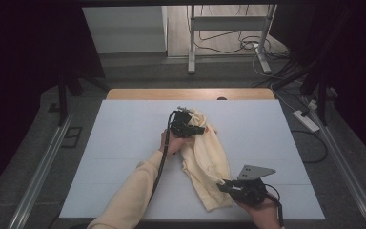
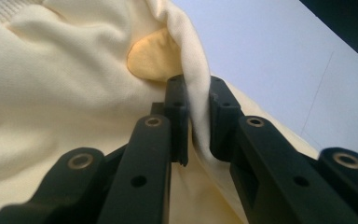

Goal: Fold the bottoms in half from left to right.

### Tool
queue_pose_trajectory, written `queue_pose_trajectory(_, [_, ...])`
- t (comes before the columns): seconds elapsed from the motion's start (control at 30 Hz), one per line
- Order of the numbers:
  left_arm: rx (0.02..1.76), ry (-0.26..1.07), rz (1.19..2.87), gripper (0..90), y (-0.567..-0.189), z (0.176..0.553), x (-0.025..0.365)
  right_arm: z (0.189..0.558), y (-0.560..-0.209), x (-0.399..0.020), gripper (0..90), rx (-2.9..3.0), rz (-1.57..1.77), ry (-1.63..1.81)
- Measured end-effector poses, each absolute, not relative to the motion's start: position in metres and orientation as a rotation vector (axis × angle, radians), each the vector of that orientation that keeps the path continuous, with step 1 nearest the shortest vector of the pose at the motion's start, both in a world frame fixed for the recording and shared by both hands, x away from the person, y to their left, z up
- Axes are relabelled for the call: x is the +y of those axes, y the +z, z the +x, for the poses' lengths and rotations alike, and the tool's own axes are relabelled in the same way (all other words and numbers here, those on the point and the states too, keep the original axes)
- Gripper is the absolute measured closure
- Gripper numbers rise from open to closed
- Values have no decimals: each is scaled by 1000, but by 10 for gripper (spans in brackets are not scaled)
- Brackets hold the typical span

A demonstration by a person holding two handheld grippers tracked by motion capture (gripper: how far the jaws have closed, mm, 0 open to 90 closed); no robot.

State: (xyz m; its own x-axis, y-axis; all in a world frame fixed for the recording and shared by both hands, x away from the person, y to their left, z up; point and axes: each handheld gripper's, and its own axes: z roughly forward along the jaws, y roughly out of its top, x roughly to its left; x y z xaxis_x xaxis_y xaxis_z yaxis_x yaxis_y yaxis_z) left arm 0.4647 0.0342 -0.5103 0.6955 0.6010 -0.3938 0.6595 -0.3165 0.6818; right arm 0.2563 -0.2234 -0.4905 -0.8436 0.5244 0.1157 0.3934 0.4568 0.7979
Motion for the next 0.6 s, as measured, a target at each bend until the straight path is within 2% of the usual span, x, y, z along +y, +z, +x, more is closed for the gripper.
queue_pose_trajectory(0.6, [962,-87,2019,761,-513,464,31,260,-495,-234,783,2569,852,1294])
